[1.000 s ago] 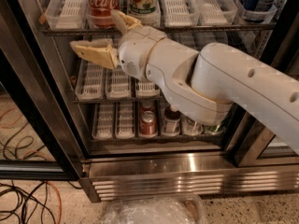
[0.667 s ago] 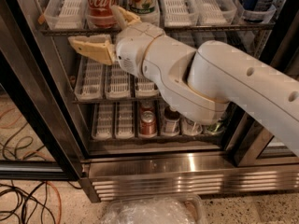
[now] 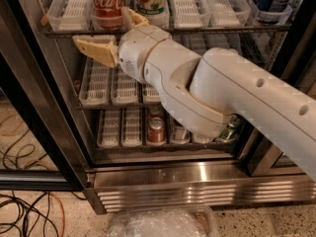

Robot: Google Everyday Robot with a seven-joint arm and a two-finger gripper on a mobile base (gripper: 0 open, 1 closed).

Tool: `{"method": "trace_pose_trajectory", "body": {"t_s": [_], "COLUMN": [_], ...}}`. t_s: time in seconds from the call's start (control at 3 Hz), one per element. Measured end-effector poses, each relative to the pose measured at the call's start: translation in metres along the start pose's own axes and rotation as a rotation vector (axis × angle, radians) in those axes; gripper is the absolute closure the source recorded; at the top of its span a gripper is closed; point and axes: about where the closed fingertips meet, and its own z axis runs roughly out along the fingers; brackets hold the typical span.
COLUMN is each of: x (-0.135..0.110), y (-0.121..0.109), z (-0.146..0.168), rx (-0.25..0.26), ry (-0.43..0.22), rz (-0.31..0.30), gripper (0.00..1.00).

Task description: Pick coke can from top shelf of fridge

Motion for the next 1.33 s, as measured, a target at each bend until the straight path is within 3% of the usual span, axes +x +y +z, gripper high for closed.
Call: {"method": "trace_pose_trajectory", "body": {"t_s": [1.0,1.33], "x": [-0.0103,-0.0103], "y": [-0.0058,-0.0058], "z": [0.0041,0.0041], "rx": [0.145,0.145], "ry": [-0.024,-0.024], "rz": [-0.015,-0.015], "gripper": [0.23,0.26]}}
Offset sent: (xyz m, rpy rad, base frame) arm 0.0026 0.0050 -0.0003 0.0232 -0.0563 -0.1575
